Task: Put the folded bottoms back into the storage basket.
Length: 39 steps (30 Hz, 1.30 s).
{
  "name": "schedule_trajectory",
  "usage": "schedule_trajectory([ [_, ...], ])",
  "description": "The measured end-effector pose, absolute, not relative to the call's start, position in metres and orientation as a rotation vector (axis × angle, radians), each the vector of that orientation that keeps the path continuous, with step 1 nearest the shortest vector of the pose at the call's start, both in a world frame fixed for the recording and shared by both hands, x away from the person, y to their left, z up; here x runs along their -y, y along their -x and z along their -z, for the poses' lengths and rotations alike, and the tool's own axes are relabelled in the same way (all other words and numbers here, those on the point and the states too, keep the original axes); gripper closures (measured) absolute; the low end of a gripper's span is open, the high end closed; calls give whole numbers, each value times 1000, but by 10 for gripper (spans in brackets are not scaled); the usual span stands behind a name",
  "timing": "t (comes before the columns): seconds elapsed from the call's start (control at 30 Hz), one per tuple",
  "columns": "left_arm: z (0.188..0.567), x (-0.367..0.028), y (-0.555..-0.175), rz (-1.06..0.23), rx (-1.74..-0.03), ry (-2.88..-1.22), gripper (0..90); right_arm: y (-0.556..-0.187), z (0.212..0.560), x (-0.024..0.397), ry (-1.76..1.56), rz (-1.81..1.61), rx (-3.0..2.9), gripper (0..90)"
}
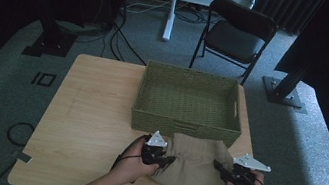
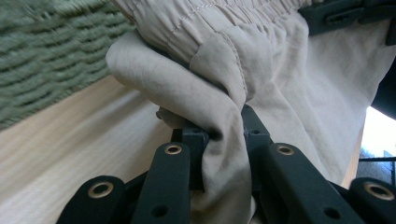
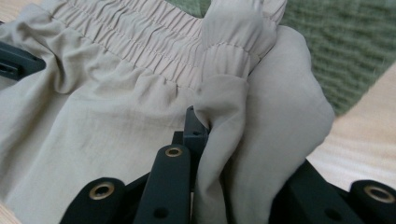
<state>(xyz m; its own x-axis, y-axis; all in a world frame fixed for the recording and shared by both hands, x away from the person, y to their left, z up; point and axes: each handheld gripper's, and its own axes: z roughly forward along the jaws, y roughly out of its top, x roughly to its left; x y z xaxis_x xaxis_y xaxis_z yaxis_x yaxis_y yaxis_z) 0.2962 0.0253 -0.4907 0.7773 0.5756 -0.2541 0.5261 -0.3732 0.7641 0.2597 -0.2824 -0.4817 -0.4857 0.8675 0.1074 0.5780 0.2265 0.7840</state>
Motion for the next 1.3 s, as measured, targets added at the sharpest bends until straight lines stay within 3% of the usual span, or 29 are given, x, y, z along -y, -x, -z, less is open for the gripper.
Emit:
schedule_trajectory([
  [0.47,437,-38,-317,-203,-782,-1995,787,-283,430,271,-1228,-1197,-2097,775],
  [1.3,399,-47,-371,-285,-752,-1876,788,-341,383,270,-1201,-1335,-2010,777],
])
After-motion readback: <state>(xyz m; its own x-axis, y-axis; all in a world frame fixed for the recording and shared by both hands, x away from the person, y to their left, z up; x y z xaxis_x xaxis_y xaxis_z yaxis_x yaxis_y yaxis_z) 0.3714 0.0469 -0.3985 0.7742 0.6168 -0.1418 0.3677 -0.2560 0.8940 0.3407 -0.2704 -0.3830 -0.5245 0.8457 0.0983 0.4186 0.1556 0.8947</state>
